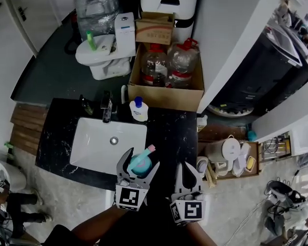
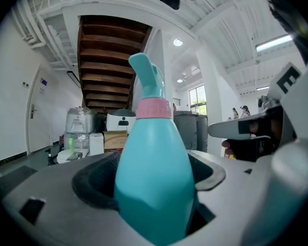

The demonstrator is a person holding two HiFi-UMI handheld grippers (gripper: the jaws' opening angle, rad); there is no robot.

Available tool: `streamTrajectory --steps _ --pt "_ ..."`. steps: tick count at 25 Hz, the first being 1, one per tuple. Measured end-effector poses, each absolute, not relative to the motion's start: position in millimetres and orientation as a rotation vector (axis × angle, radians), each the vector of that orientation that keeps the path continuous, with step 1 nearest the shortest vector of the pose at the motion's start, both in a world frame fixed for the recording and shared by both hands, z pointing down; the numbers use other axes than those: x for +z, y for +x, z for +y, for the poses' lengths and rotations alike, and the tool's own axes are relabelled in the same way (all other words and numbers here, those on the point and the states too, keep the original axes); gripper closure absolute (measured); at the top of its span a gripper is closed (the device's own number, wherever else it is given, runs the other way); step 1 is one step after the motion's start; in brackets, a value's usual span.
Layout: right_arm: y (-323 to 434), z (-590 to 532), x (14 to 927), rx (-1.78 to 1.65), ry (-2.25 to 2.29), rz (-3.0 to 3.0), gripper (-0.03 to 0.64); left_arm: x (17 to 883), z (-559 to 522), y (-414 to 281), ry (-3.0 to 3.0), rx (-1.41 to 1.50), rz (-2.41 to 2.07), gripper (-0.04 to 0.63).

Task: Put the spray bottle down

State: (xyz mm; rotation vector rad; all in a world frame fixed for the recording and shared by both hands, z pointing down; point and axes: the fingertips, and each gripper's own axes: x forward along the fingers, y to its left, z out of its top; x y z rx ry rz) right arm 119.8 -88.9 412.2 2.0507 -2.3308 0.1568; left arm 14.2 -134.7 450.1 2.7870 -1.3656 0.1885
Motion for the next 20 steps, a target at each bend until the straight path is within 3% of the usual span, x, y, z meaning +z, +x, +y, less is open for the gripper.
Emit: streamTrajectory --steps 20 --pt "170.8 -188.4 451.3 0.311 1.903 -2.456 0.601 528.2 -272.2 106.5 2.766 0.224 -1.446 0.195"
